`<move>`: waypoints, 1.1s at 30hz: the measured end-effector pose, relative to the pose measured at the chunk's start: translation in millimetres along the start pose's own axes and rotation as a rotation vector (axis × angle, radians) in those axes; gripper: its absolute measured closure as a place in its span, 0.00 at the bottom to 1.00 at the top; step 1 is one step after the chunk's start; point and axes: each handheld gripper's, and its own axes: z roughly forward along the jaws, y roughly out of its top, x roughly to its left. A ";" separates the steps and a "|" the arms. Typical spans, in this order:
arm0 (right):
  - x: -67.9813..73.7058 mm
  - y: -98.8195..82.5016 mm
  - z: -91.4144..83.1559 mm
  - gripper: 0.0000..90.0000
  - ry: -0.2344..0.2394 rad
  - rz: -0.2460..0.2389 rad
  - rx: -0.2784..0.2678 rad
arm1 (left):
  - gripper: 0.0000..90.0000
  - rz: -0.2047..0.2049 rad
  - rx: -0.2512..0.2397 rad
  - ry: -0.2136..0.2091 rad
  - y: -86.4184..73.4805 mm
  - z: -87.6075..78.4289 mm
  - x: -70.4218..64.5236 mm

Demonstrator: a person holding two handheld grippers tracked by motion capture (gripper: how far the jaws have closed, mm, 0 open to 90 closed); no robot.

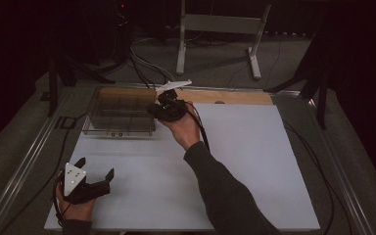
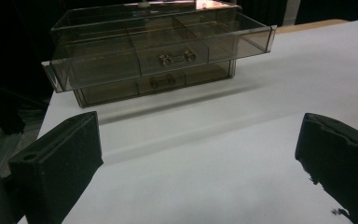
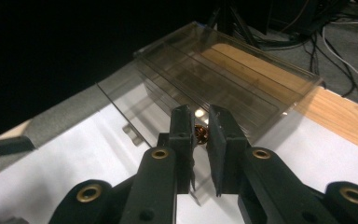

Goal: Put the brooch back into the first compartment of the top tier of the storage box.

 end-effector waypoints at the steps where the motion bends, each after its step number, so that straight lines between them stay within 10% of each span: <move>1: 0.7 1.3 1.7 0.90 0.001 -0.001 0.000 | 0.01 0.000 0.001 0.000 -0.1 0.0 -0.1; 33: 26.4 32.0 53.0 0.90 0.086 -0.032 -0.011 | 0.01 0.004 -0.001 -0.026 -0.5 -0.4 0.7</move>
